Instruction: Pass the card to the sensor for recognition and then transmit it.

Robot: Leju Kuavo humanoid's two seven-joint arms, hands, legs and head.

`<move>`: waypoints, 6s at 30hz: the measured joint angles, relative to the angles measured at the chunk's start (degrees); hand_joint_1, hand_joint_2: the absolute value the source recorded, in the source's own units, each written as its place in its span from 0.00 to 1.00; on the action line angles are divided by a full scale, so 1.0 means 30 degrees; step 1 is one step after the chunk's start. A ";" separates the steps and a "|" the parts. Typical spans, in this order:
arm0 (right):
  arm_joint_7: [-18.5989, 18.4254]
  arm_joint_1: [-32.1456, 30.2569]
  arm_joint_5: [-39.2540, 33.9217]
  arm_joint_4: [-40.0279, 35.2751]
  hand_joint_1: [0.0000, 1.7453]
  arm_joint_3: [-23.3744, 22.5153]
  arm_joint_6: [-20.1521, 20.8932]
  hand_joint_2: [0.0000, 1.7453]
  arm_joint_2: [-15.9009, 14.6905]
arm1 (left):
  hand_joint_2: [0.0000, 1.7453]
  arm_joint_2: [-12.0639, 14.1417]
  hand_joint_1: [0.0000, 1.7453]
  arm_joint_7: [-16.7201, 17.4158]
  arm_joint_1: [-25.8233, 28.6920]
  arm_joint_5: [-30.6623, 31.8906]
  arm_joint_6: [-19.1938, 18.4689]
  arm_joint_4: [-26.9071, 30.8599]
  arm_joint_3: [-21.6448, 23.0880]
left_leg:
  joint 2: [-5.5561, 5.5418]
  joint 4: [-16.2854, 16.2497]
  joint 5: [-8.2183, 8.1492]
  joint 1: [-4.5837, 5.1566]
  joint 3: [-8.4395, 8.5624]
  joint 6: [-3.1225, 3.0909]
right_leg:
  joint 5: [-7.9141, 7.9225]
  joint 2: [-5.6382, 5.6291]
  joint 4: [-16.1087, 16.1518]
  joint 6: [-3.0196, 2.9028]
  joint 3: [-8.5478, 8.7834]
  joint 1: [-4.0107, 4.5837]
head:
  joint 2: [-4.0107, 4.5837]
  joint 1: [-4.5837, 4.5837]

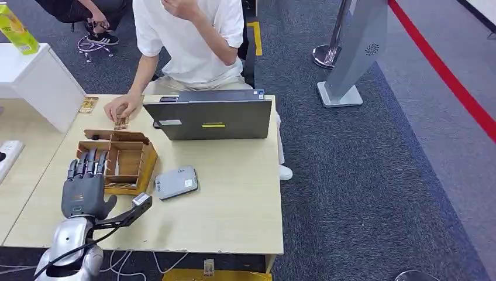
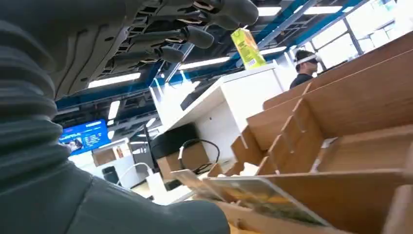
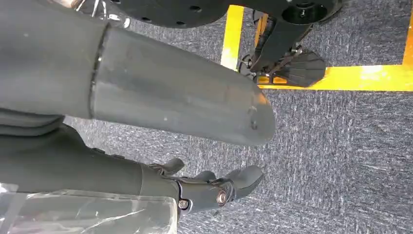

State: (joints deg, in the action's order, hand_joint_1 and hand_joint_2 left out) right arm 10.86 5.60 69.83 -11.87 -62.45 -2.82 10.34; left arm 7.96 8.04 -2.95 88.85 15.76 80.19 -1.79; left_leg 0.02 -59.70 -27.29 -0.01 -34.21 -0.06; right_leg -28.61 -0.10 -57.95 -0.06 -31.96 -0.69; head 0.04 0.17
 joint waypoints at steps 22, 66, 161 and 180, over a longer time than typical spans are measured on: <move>-0.0065 0.0001 0.0269 -0.0001 0.00 0.0197 0.0000 0.00 0.0015 | 1.00 -0.0175 0.00 0.0466 -0.0512 0.0000 -0.0903 -0.1165 0.0606 | 0.0007 0.0002 0.0000 -0.0002 -0.0002 0.0001 | -0.0001 -0.0006 -0.0001 -0.0001 -0.0007 0.0001 | 0.0000 -0.0007; -0.0226 -0.0001 0.0605 -0.0001 0.00 0.0197 -0.0087 0.00 0.0015 | 1.00 -0.0160 0.00 0.1975 -0.1065 0.0007 -0.1275 -0.1727 0.0605 | 0.0007 0.0002 0.0000 -0.0002 -0.0001 0.0001 | -0.0001 -0.0006 -0.0003 -0.0001 -0.0006 0.0001 | 0.0000 -0.0007; -0.0874 0.0713 0.2492 -0.0015 0.00 0.0540 0.0350 0.00 0.0270 | 1.00 0.1902 1.00 0.1335 -0.9399 0.0000 -0.1552 0.1979 0.2245 | 0.0010 0.0001 0.0117 -0.0021 0.0006 0.0088 | 0.0077 -0.0014 -0.0071 -0.0093 -0.0047 0.0033 | 0.0000 -0.0029; -0.1188 0.0811 0.2718 -0.0001 0.00 0.1123 0.0342 0.00 0.0553 | 1.00 0.2207 0.00 0.2034 -1.2308 0.0007 -0.1734 -0.2856 0.2296 | 0.0014 -0.0003 0.0120 -0.0023 -0.0032 0.0093 | 0.0090 -0.0019 -0.0083 -0.0112 -0.0091 0.0039 | 0.0000 -0.0015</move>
State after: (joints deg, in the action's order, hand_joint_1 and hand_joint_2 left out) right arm 7.30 8.03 77.99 -11.87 -59.08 -1.79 12.00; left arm 14.58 14.14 -39.88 88.87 10.56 71.63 5.09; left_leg 0.07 -59.71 -26.93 -0.08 -34.31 0.22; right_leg -28.34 -0.16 -58.19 -0.39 -32.24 -0.58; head 0.04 0.13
